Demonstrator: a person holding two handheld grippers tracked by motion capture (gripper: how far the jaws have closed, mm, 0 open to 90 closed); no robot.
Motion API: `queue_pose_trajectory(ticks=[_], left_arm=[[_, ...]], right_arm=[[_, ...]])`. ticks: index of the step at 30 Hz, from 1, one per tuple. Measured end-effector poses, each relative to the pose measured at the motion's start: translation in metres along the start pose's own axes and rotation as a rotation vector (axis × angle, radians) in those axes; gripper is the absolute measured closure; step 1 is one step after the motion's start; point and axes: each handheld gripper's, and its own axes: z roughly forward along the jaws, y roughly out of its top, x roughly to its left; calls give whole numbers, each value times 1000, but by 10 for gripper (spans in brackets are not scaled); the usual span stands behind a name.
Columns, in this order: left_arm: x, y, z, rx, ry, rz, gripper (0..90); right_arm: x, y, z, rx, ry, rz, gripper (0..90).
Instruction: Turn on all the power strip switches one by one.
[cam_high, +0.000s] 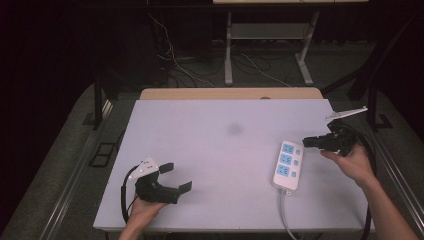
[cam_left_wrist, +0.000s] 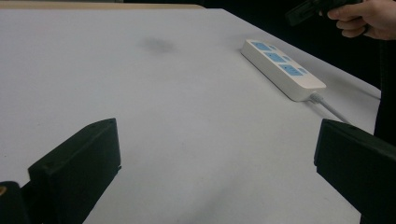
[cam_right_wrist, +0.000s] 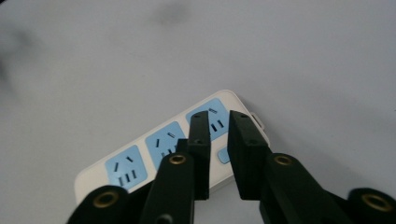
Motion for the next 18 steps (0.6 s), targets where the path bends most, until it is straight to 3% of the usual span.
queue_pose_trajectory(ticks=[9,14,18], left_arm=[[1,0,-2,-8,4,-4,0],[1,0,-2,-6,2,-6,0],[1,0,-2,-8,3,-4,0]], right_arm=[[20,-7,-12,-78,-33,65,323],[36,-15,-16,-112,-31,68,102],[49,-23,-20,-149,-28,41,2]])
